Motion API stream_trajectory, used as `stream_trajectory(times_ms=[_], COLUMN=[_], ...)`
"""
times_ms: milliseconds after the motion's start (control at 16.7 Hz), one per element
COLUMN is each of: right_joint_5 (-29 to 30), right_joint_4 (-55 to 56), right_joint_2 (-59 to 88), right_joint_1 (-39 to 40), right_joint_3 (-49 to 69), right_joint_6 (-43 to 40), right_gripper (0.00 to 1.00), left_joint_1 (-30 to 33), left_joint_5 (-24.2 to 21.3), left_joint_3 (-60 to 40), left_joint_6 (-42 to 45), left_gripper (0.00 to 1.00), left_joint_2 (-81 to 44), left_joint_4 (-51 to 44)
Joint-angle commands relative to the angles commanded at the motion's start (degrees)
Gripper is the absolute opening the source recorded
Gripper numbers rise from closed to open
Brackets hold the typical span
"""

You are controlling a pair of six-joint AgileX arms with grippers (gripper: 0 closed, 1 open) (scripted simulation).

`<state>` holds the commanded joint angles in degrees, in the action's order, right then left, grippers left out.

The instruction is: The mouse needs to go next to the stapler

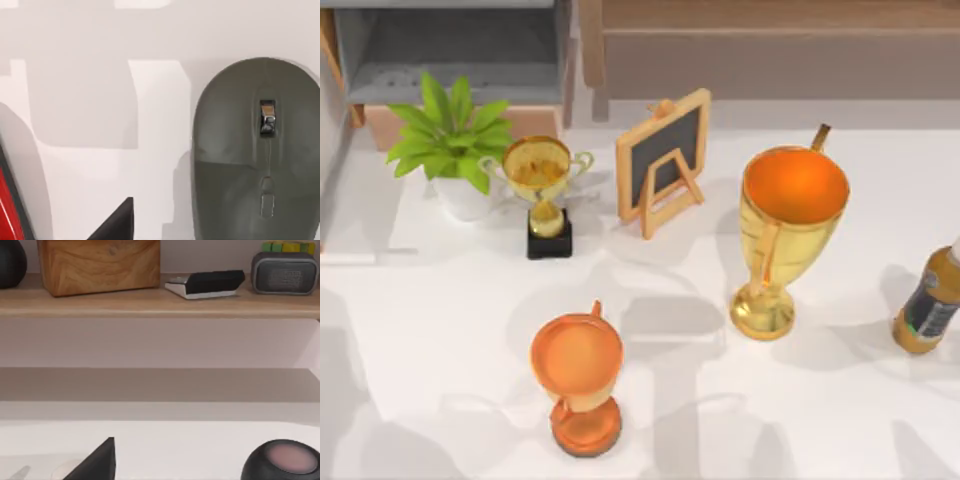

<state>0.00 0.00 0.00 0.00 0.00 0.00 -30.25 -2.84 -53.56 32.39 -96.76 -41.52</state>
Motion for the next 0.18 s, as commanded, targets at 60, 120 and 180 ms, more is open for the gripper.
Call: stream_trajectory(times_ms=[60,120,180], right_joint_5=[0.0,0.0,0.0], right_joint_4=[0.0,0.0,0.0], right_joint_2=[0.0,0.0,0.0], right_joint_1=[0.0,0.0,0.0], right_joint_3=[0.0,0.0,0.0], right_joint_6=[0.0,0.0,0.0], right_gripper=[1.00,1.00,1.00], left_joint_1=[0.0,0.0,0.0], left_joint_5=[0.0,0.0,0.0], left_joint_3=[0.0,0.0,0.0], left_joint_6=[0.0,0.0,0.0], left_gripper=[1.00,1.00,1.00], left_joint_2=[0.0,0.0,0.0], left_joint_4=[0.0,0.0,0.0])
